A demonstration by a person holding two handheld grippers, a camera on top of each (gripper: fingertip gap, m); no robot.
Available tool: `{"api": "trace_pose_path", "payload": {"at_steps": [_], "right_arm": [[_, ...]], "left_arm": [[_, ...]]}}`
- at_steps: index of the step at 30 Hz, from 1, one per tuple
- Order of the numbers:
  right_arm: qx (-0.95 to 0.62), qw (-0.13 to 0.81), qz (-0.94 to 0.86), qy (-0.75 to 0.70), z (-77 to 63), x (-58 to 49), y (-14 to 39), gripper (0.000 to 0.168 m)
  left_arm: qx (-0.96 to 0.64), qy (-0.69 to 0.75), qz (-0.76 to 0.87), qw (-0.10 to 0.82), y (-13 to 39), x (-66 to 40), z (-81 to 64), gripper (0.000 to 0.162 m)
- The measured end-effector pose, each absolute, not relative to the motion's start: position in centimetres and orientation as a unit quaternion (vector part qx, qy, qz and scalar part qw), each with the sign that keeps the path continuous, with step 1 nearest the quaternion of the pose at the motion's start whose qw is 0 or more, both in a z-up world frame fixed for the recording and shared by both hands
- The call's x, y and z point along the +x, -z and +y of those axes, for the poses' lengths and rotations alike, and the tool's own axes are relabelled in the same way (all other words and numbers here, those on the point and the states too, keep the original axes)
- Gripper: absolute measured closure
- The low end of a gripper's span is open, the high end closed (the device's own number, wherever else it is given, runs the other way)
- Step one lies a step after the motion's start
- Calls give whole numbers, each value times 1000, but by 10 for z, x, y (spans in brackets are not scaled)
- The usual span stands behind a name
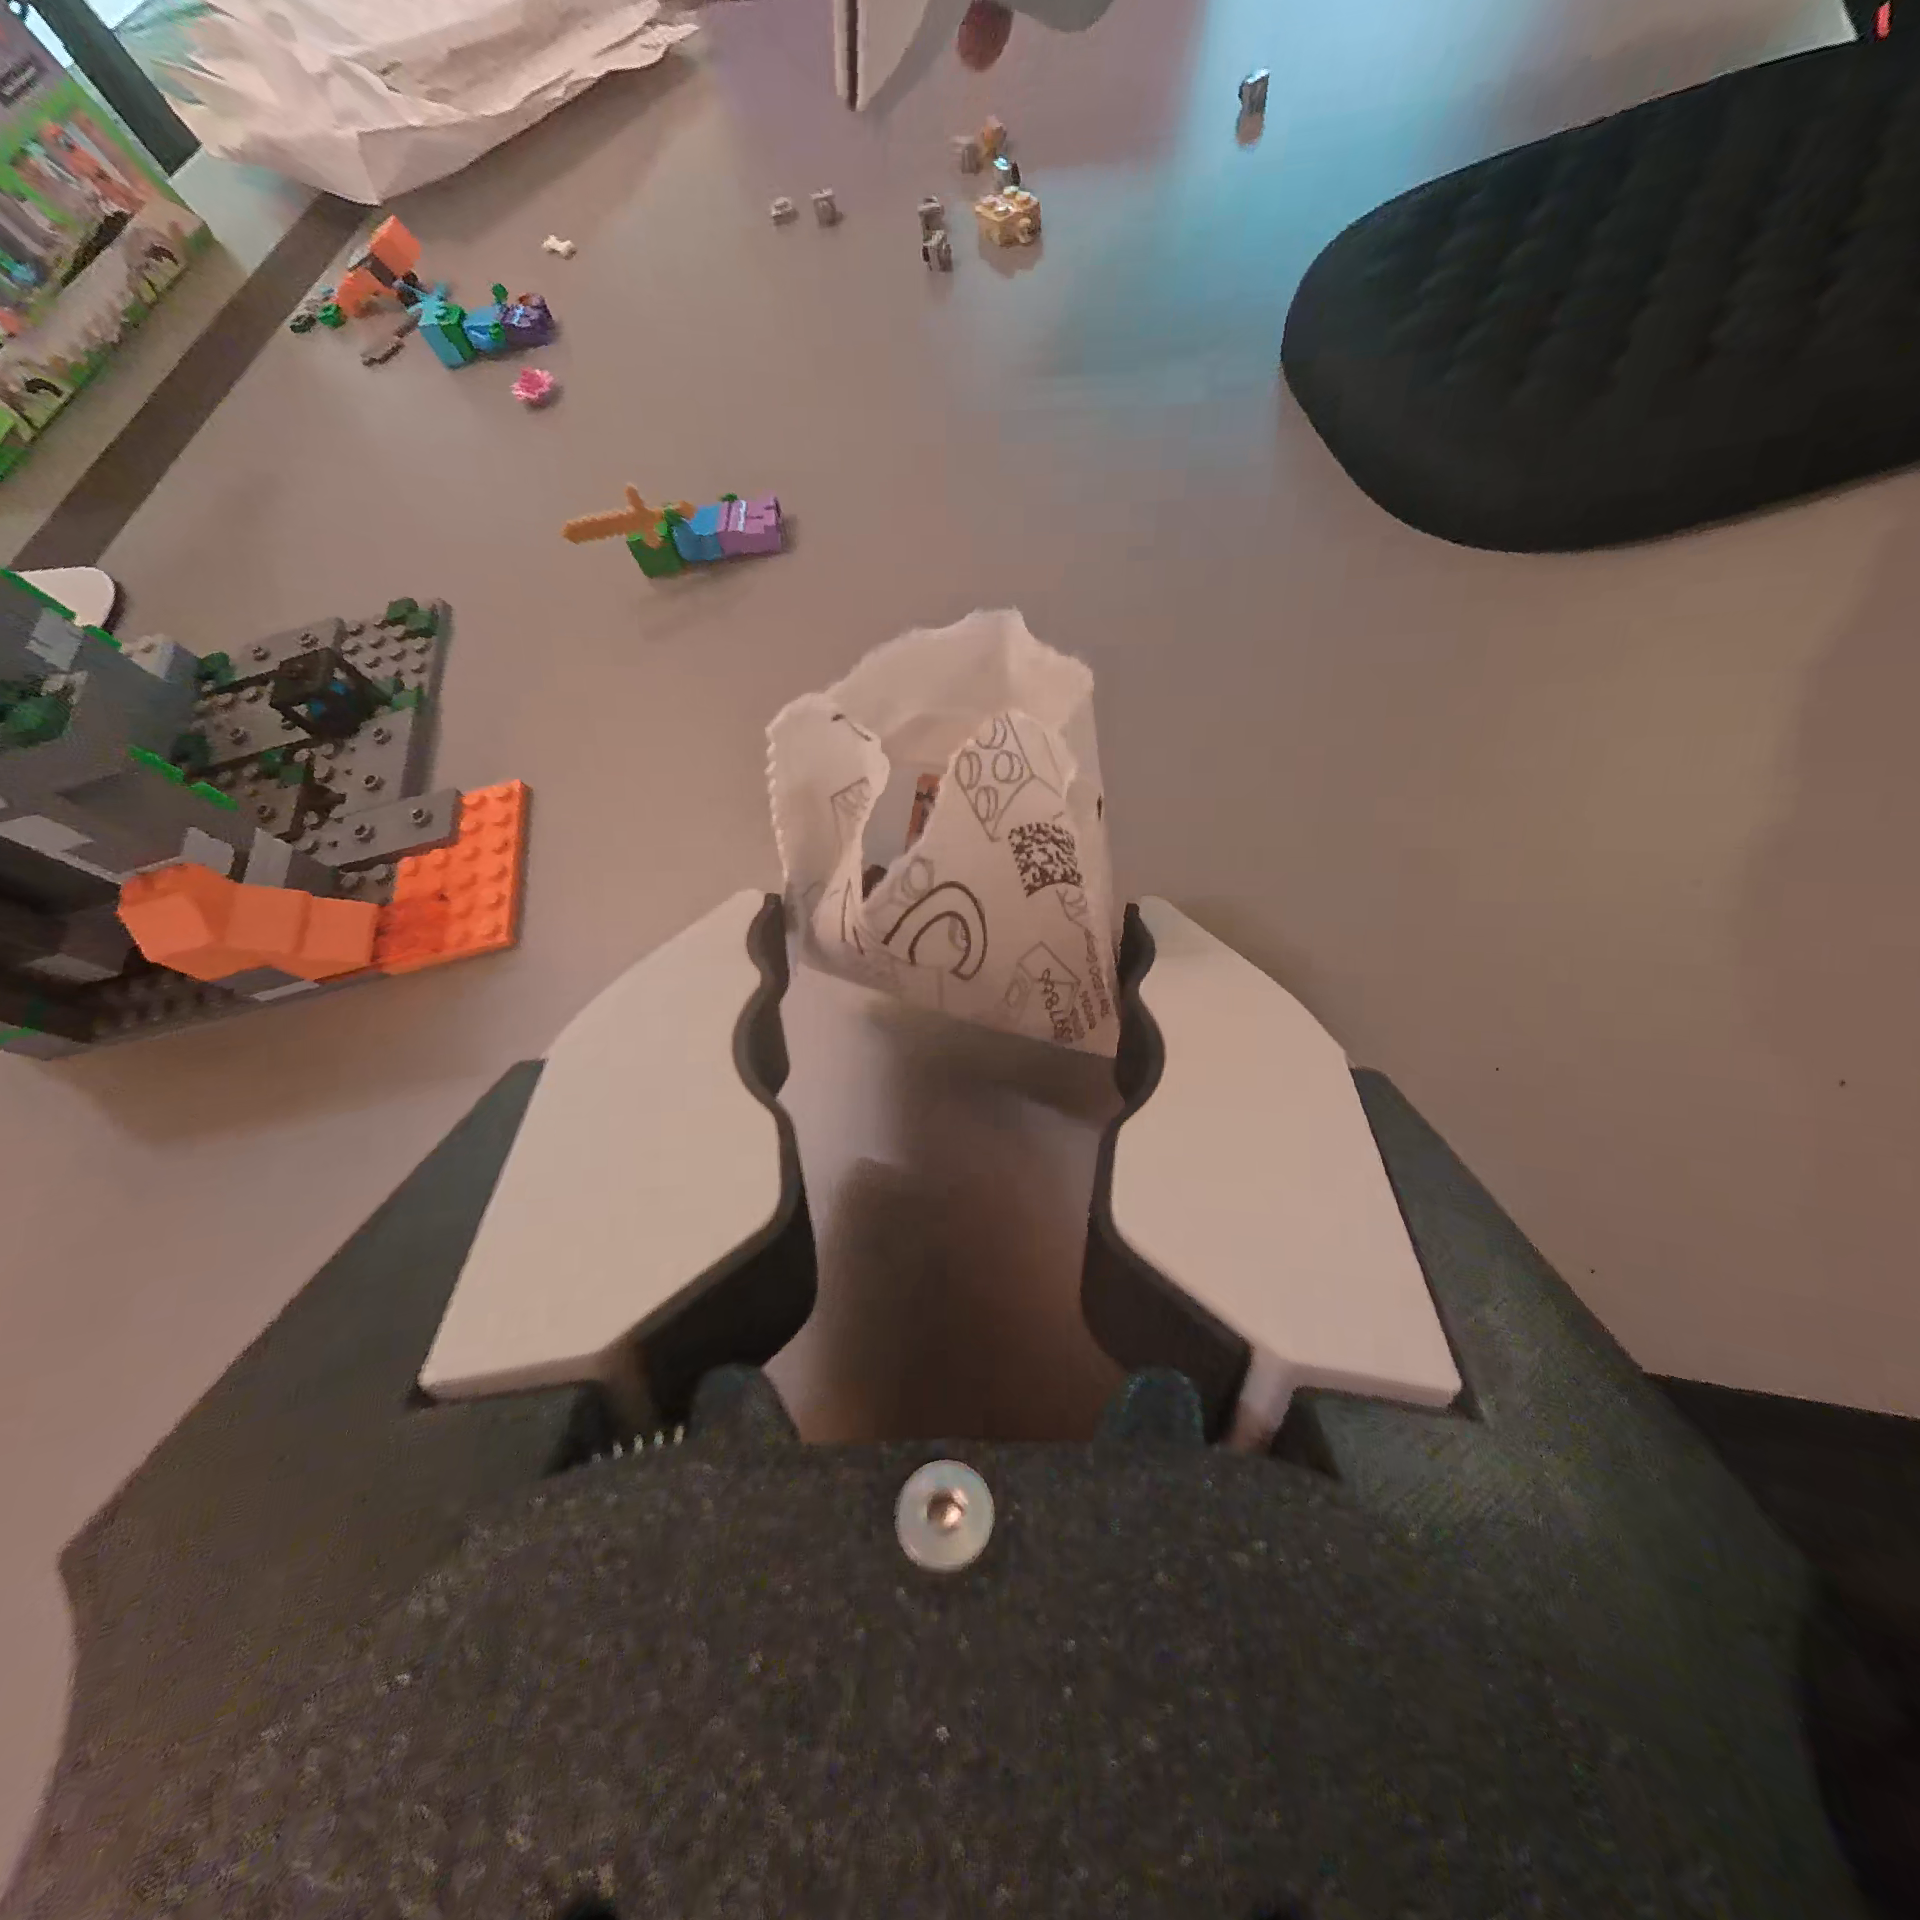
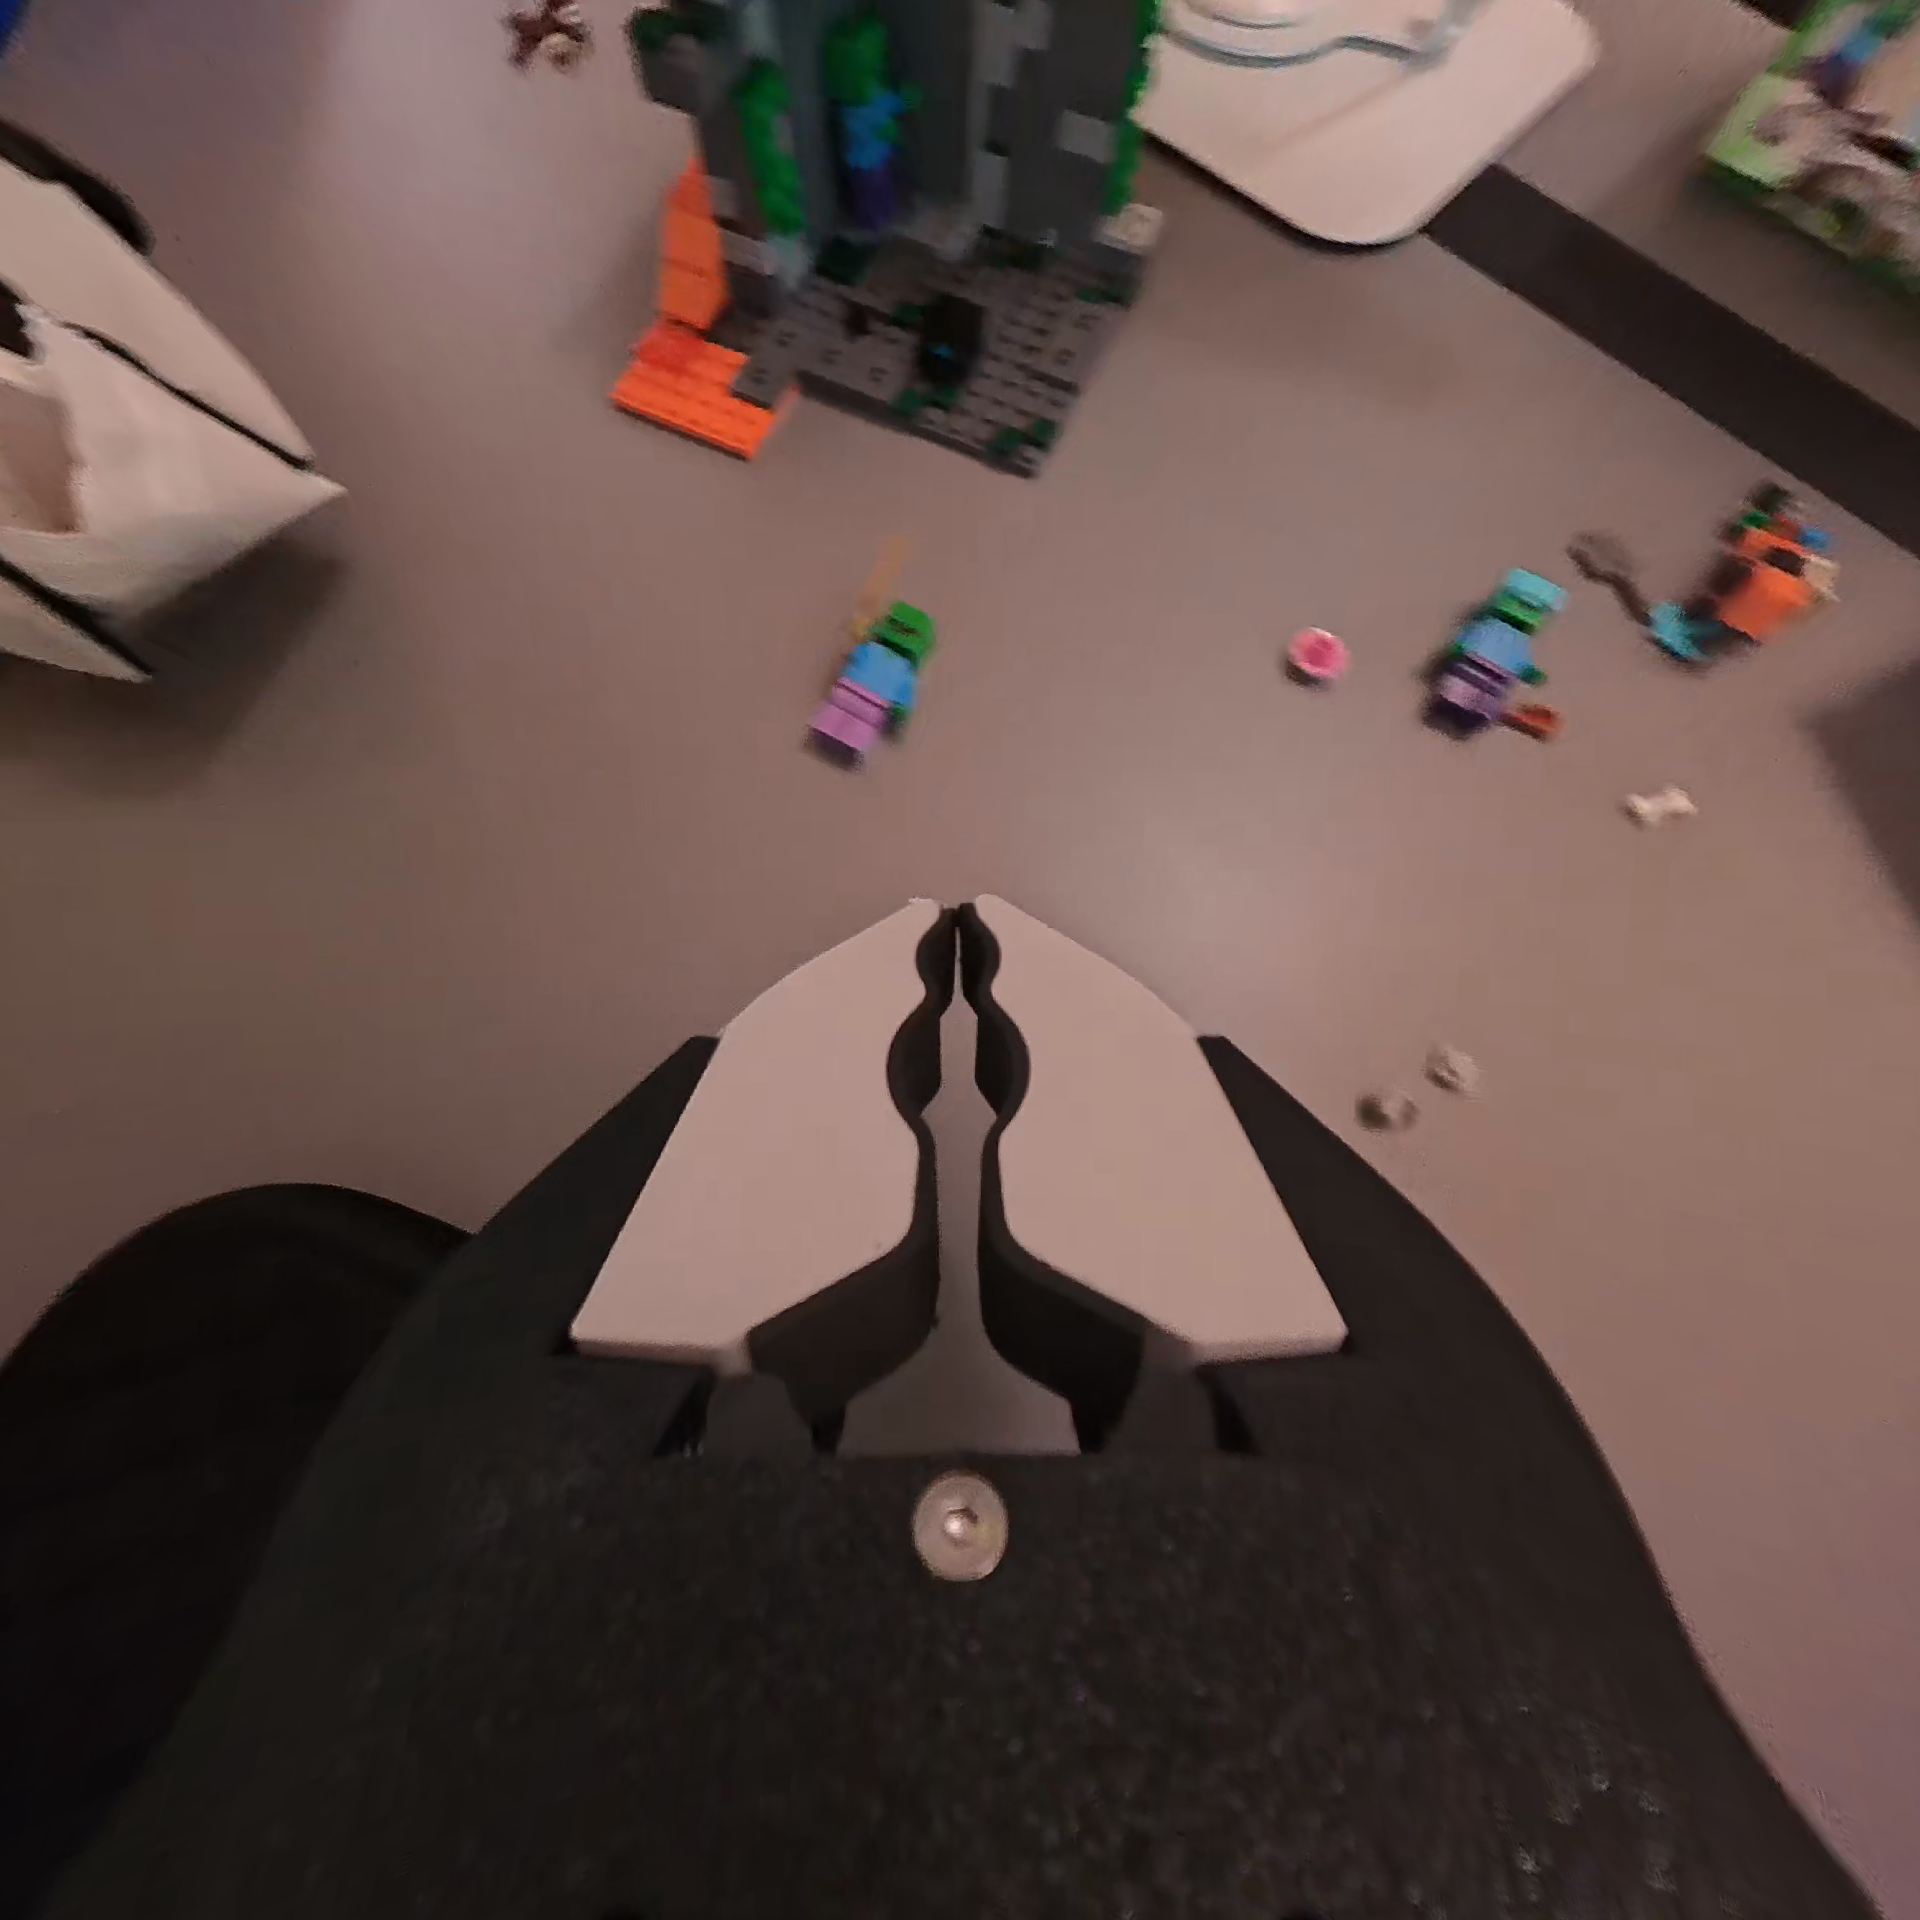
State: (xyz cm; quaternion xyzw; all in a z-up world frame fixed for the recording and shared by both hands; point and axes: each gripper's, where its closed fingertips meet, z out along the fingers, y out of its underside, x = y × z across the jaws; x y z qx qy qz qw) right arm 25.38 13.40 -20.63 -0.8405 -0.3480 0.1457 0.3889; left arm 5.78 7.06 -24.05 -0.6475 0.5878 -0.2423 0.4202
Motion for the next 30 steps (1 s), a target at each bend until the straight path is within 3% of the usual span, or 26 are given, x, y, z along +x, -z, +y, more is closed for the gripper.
{"api": "trace_pose_path", "payload": {"at_steps": [6,16,24,30], "right_arm": [[-870,389,-277,-123,133,325,208,150],[-886,301,-333,-116,103,333,252,150],[-886,288,-342,-122,111,320,259,149],[-879,326,-328,-119,130,315,250,159]], "left_arm": [[-651,240,581,426,239,57,74,102],[-654,237,577,427,240,57,76,101],[-651,234,582,427,241,57,75,101],[-649,226,590,424,243,58,73,101]]}}
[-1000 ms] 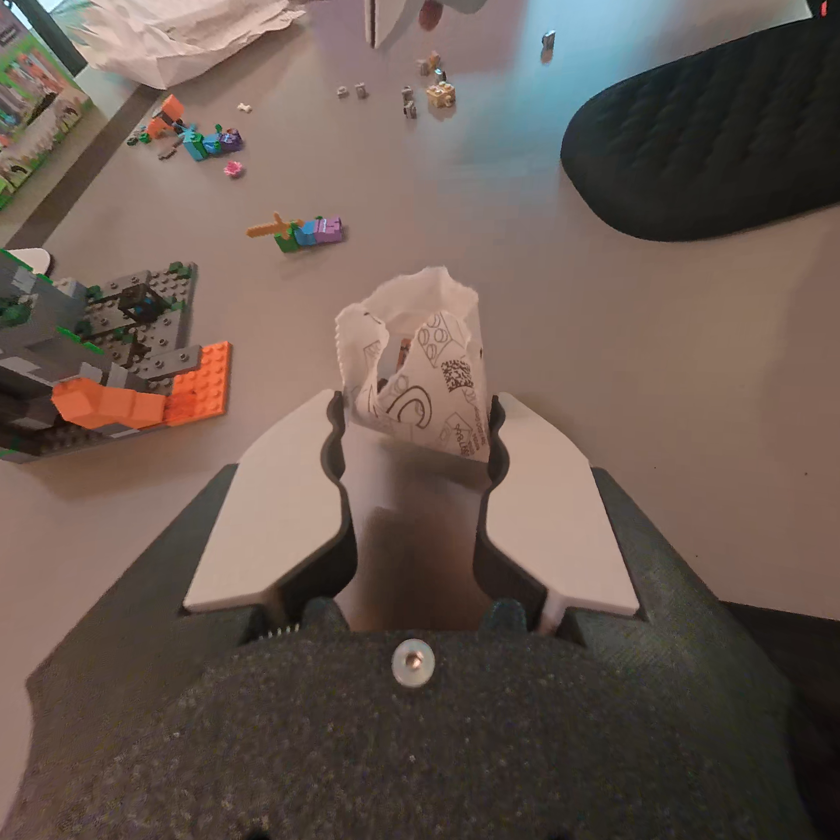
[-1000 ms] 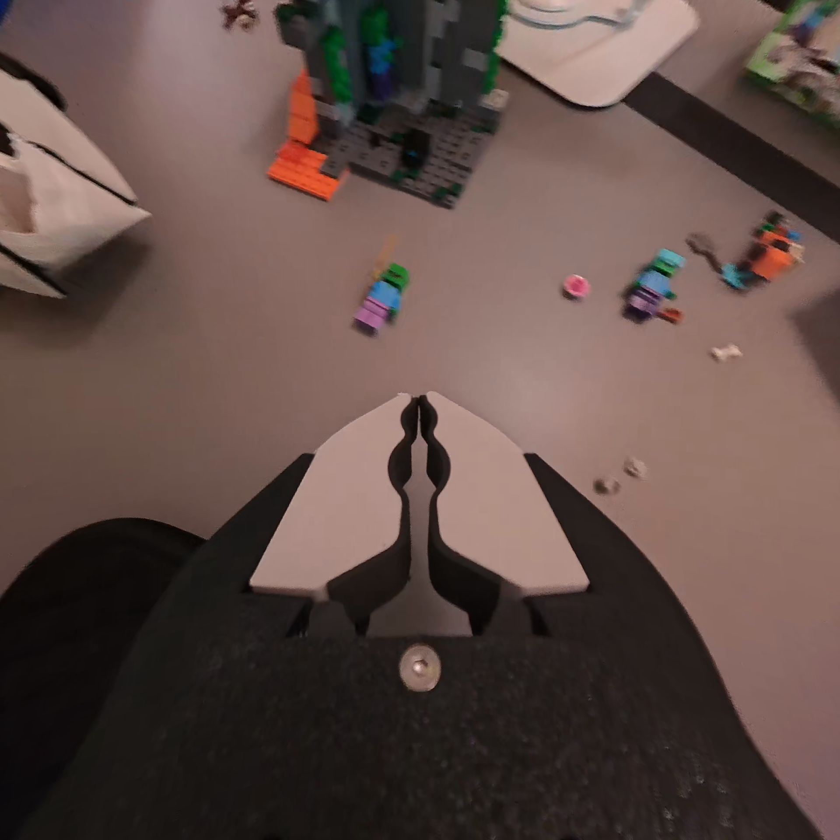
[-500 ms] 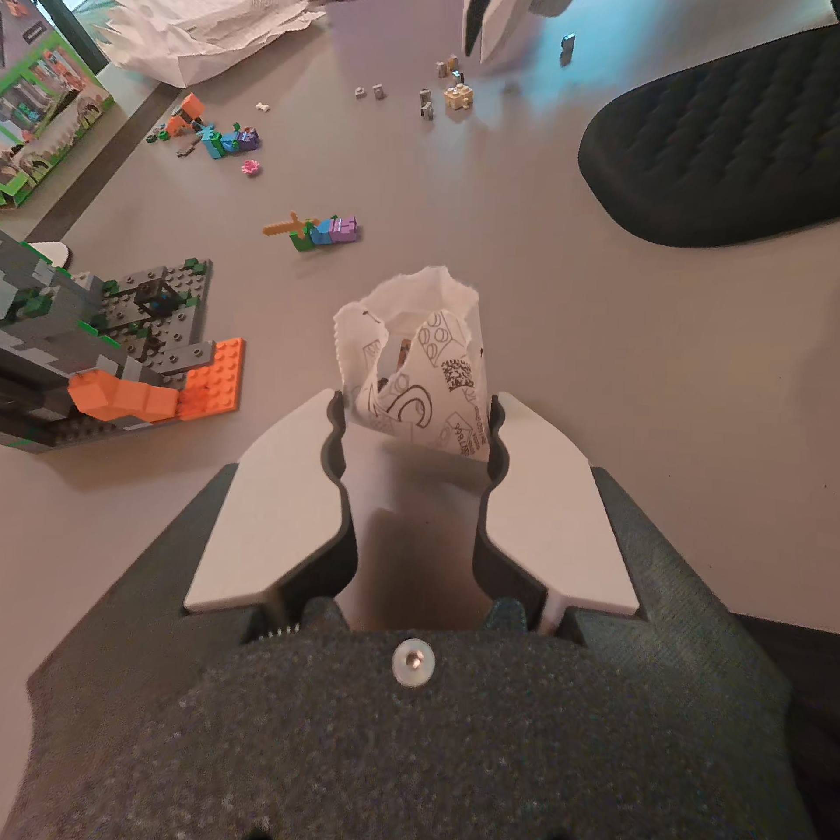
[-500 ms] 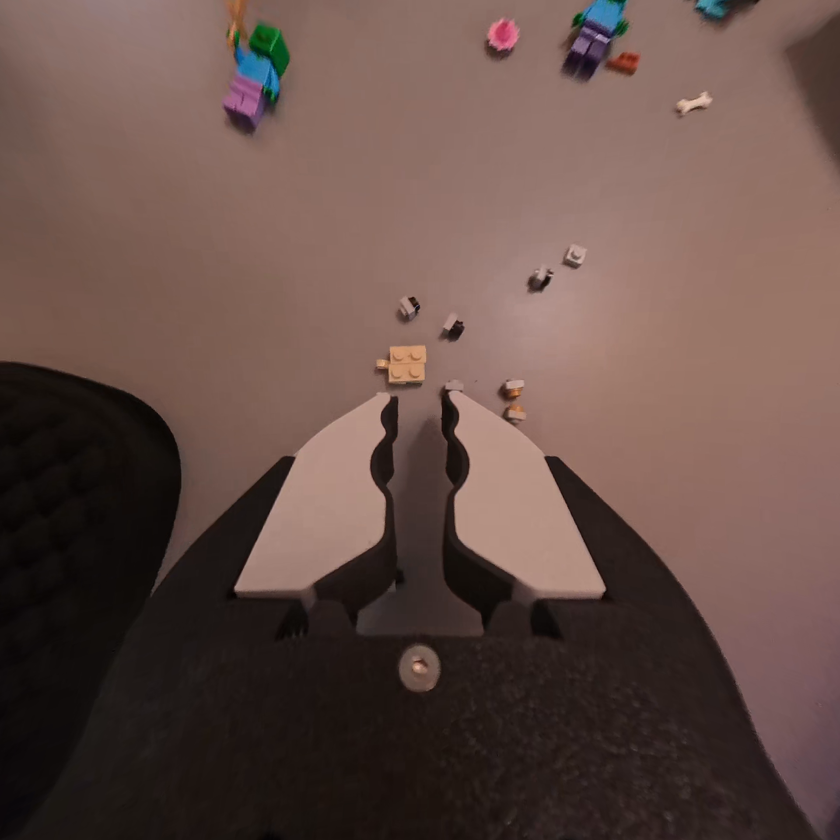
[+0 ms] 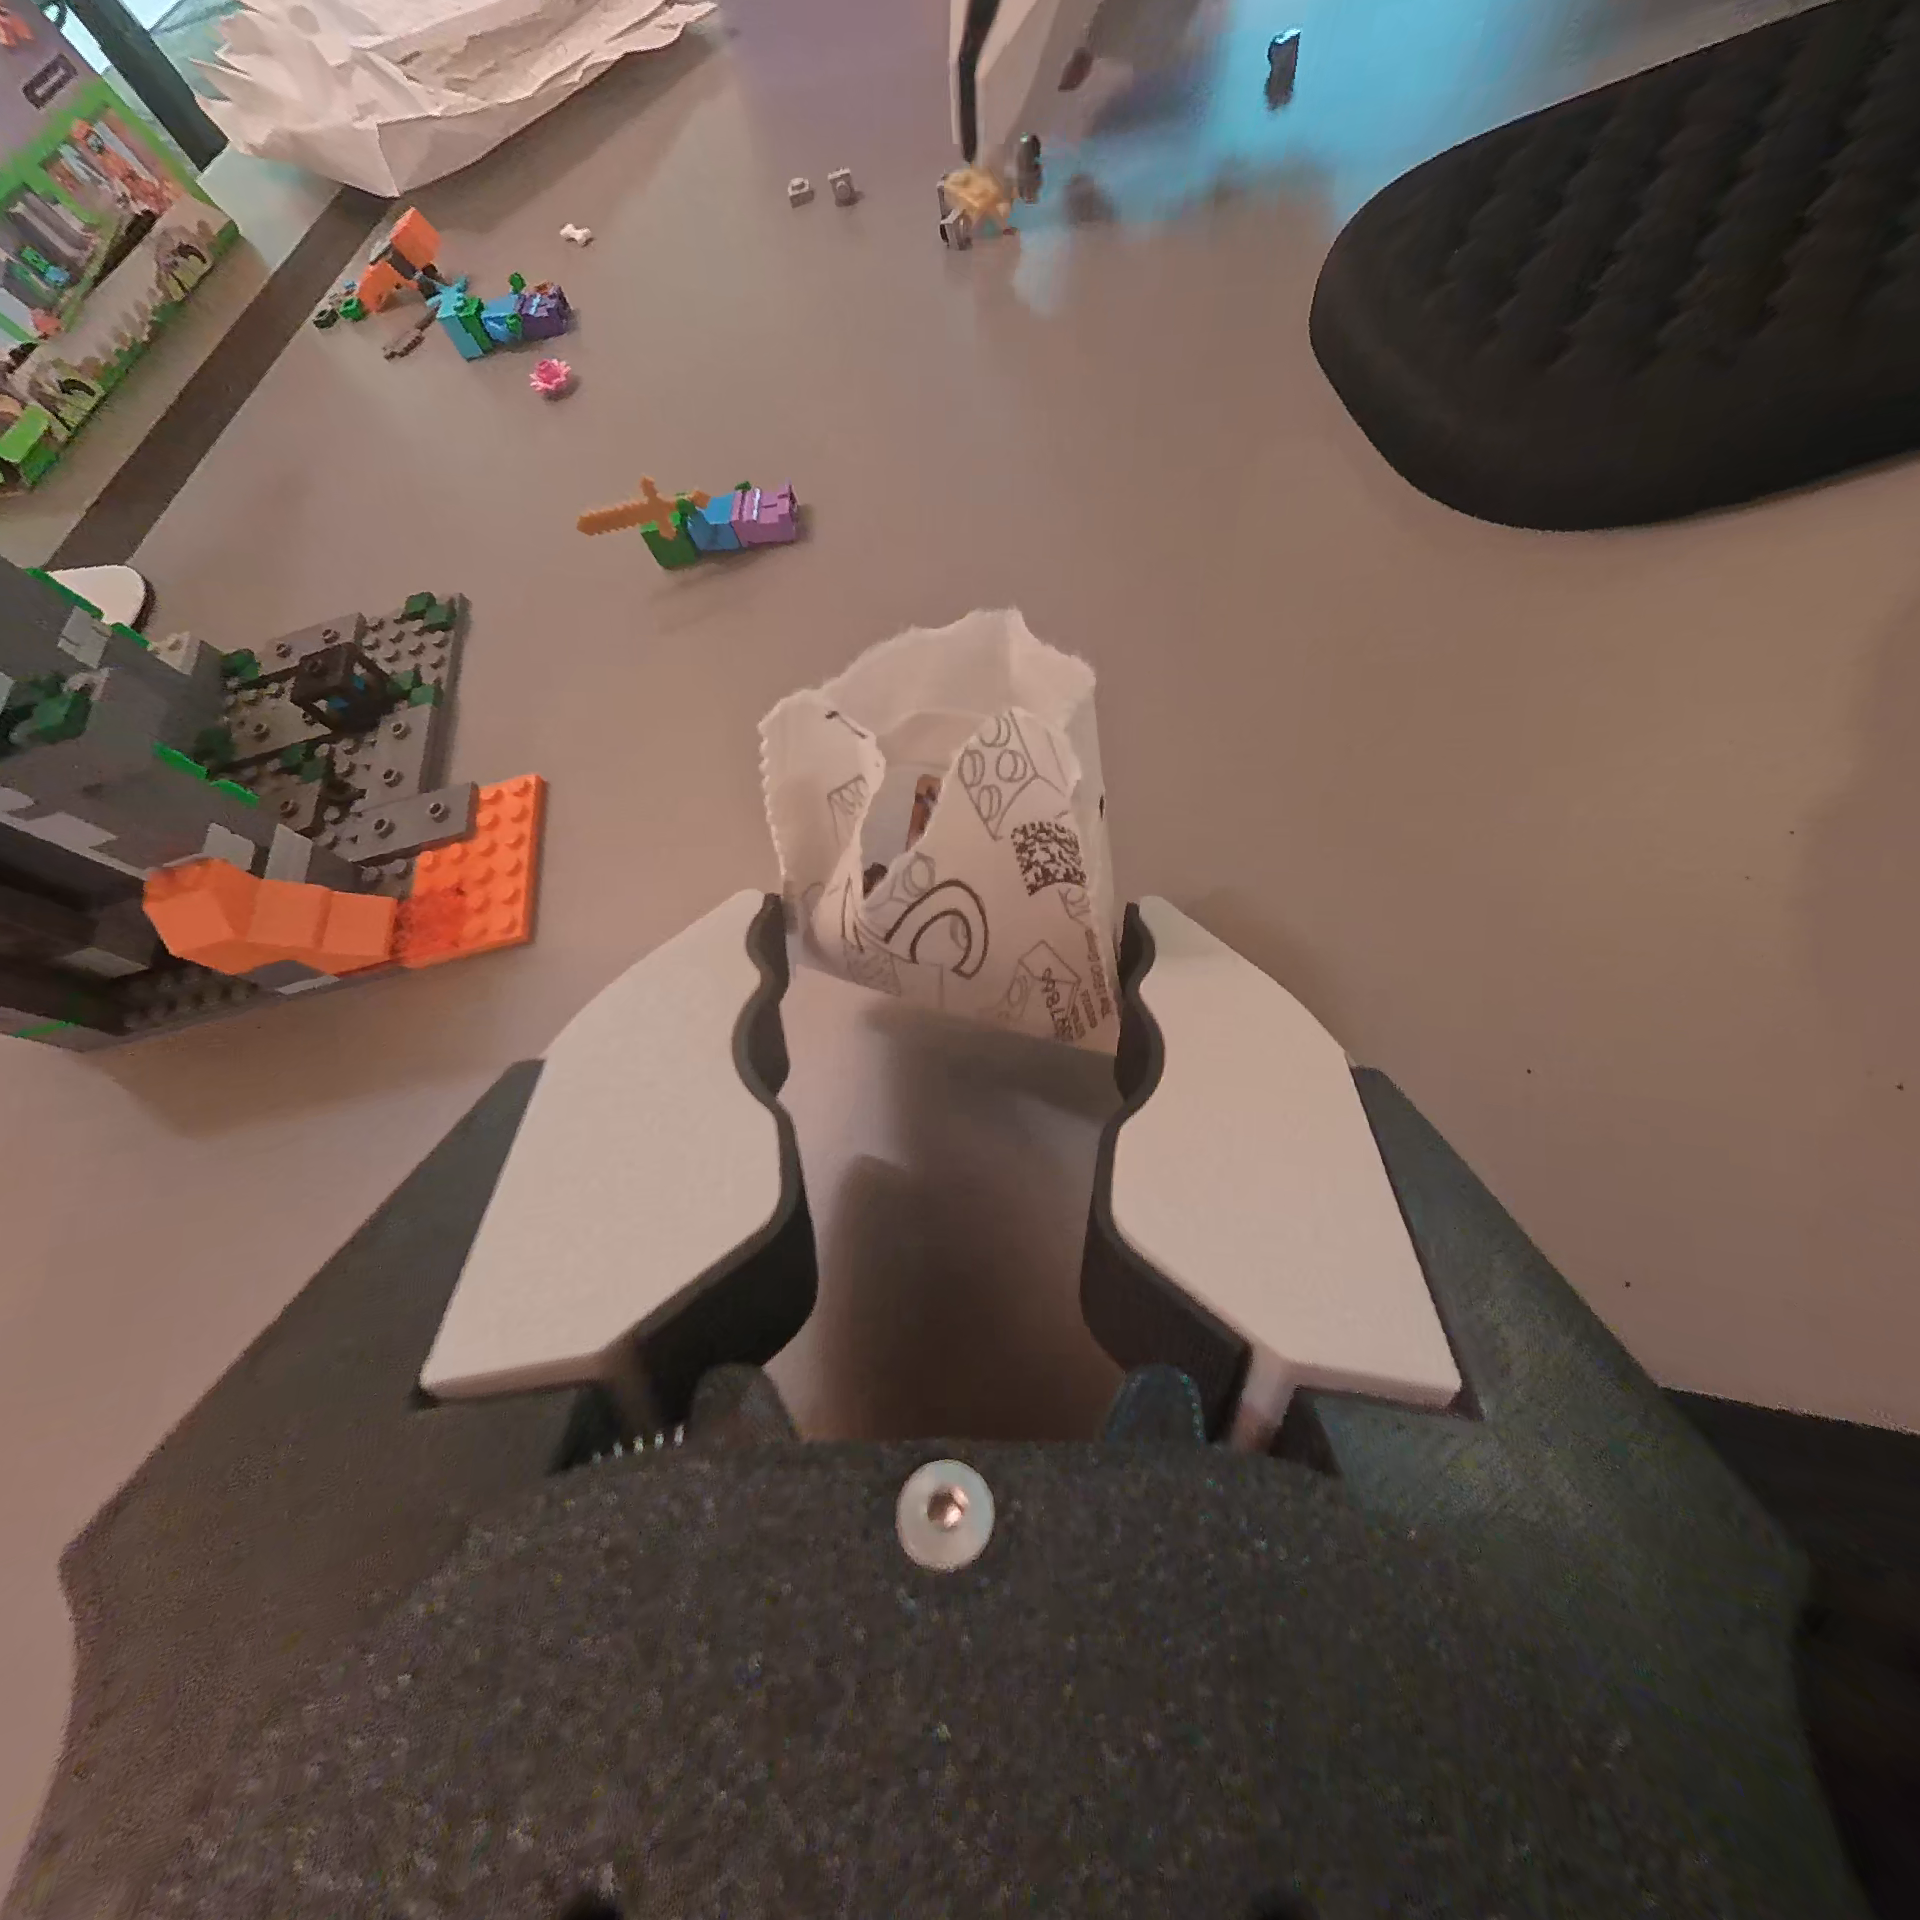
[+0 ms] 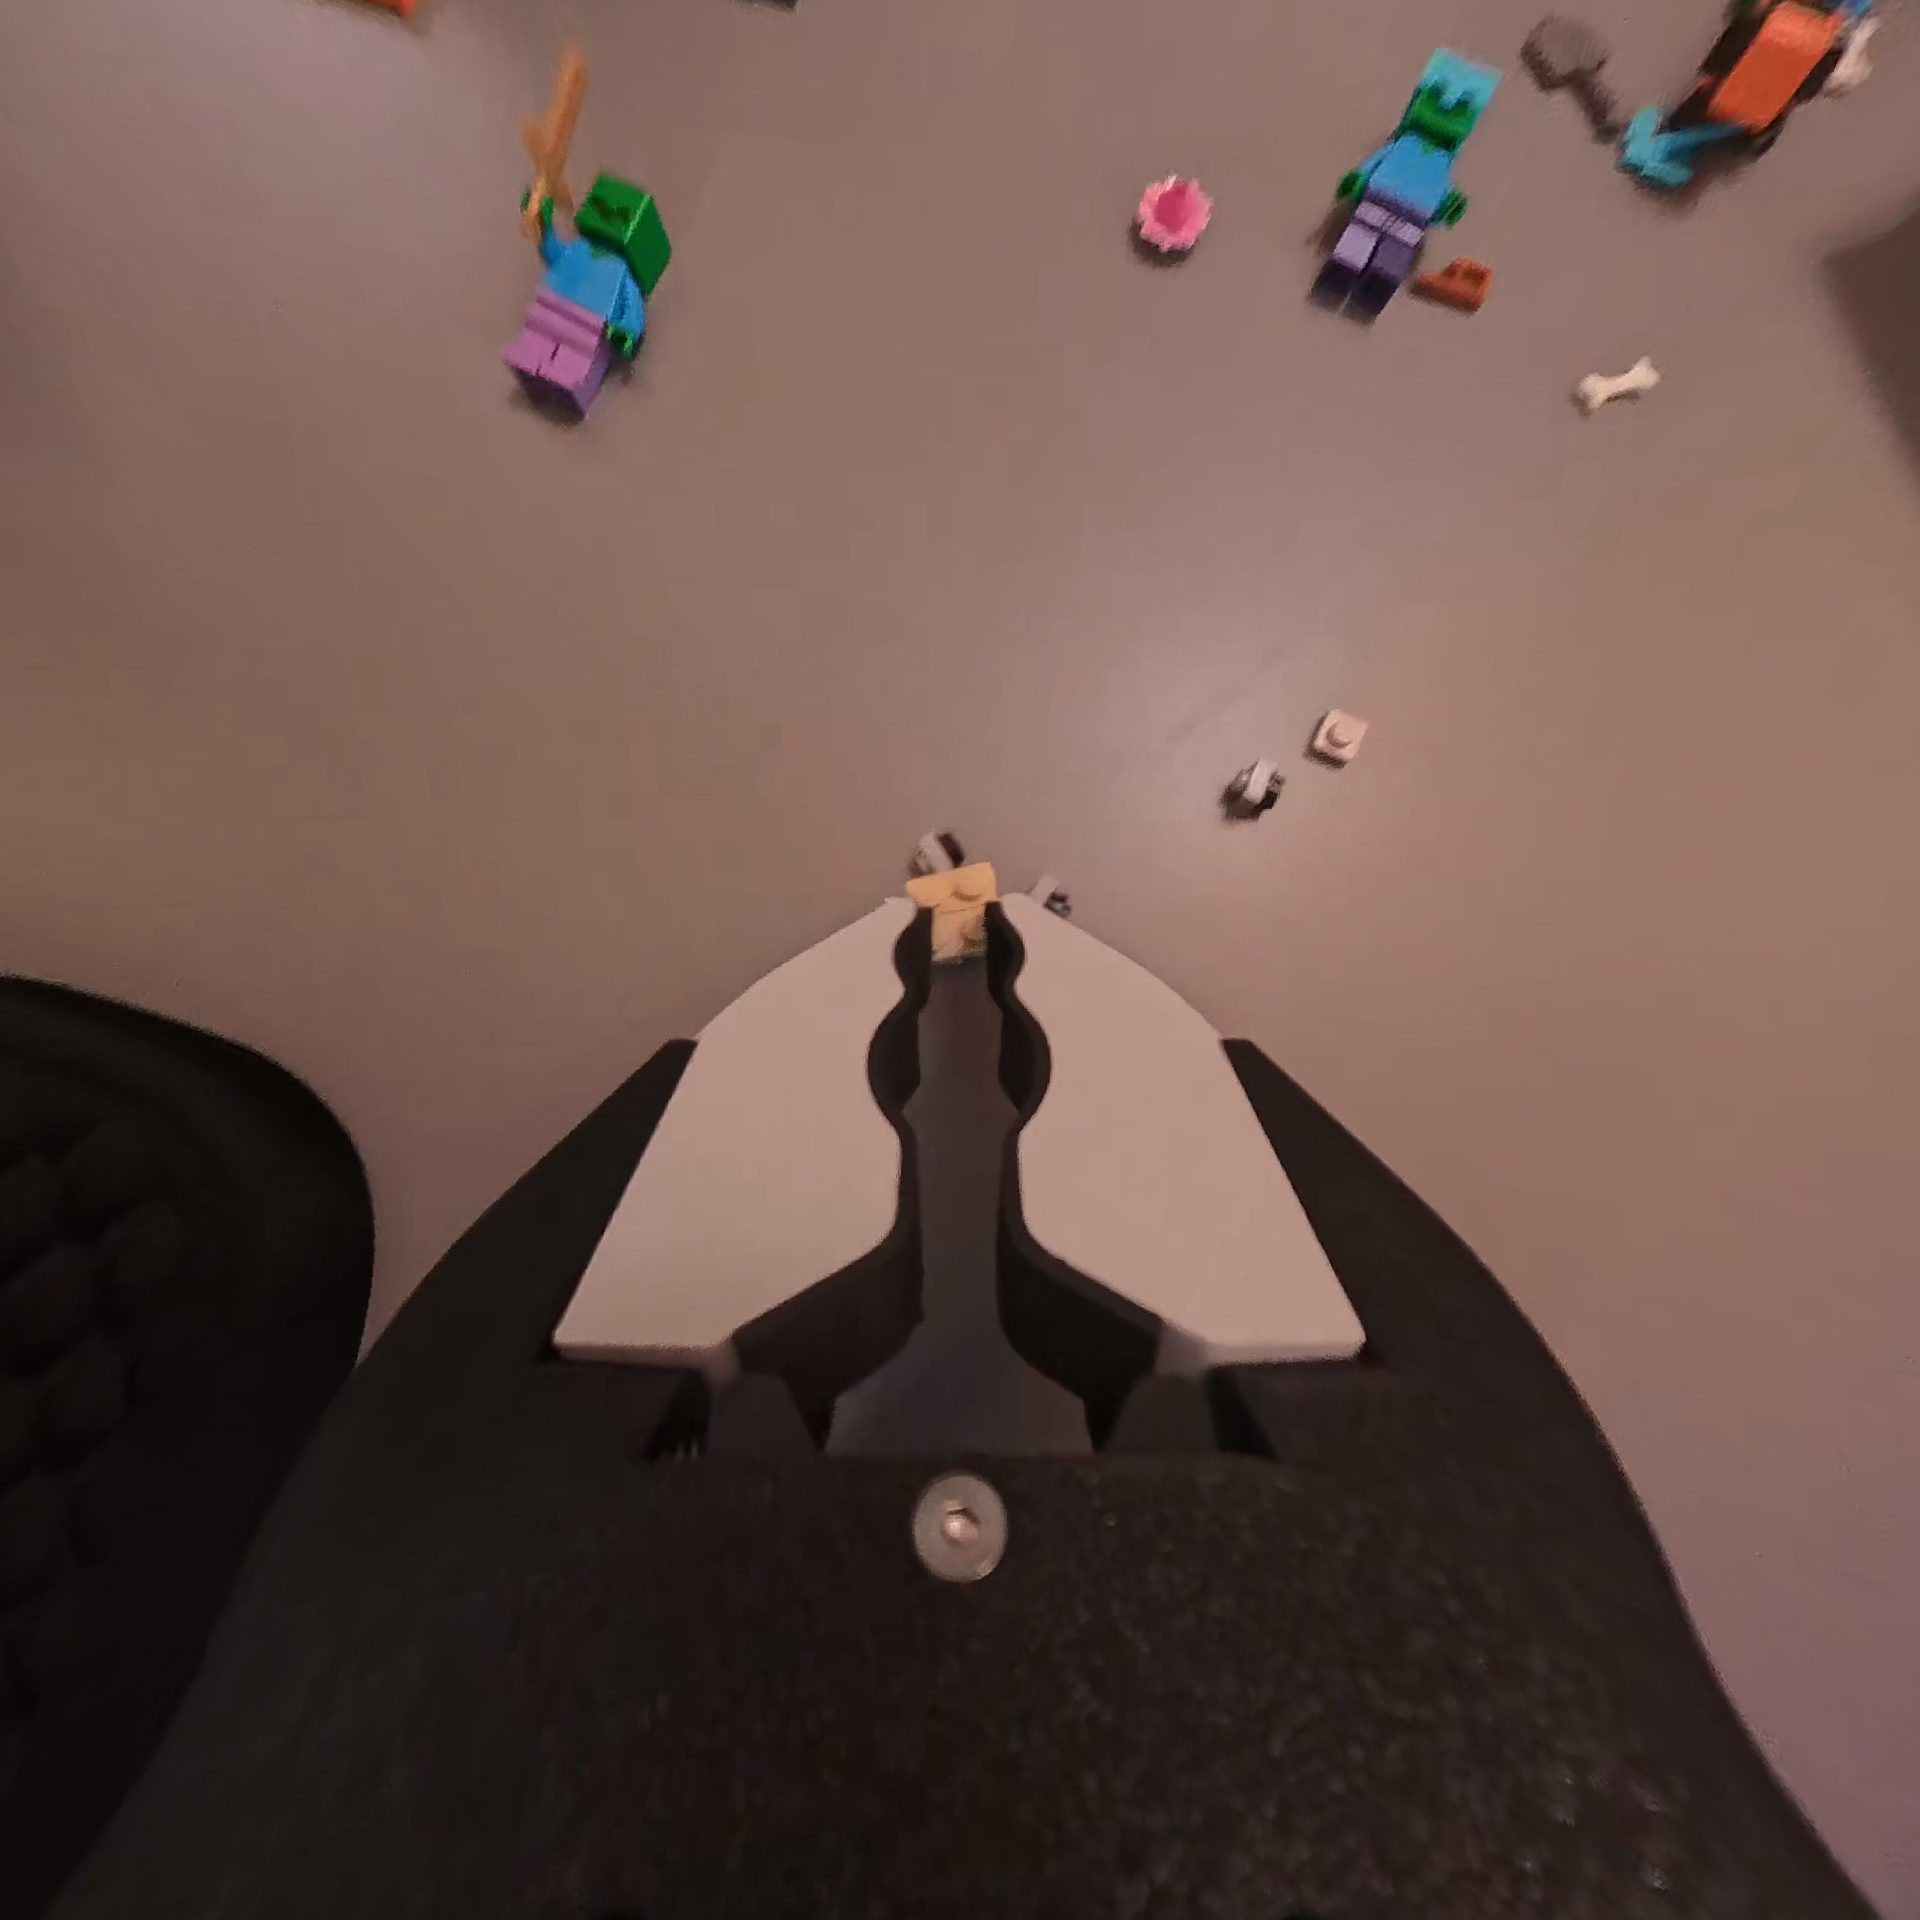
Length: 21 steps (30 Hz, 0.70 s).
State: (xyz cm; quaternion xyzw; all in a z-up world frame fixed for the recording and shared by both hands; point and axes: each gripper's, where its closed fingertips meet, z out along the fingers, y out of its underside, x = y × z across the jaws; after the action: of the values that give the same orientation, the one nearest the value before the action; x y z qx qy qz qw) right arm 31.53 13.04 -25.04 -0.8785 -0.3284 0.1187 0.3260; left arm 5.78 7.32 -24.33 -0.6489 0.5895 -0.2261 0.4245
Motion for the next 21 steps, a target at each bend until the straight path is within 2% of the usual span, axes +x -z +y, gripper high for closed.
{"api": "trace_pose_path", "payload": {"at_steps": [1,3,12,17,21], "right_arm": [[-876,339,-323,-118,134,316,245,168],[-871,364,-306,-124,139,319,234,168],[-861,427,-241,-132,139,343,214,153],[-847,448,-234,-166,131,334,210,139],[-837,458,-250,-167,129,323,211,141]], "left_arm": [[-649,225,590,424,244,58,73,101],[-648,225,590,425,243,58,73,101],[-648,222,592,425,244,58,73,101],[-649,223,590,424,244,58,74,101],[-650,222,591,423,245,58,74,101]]}}
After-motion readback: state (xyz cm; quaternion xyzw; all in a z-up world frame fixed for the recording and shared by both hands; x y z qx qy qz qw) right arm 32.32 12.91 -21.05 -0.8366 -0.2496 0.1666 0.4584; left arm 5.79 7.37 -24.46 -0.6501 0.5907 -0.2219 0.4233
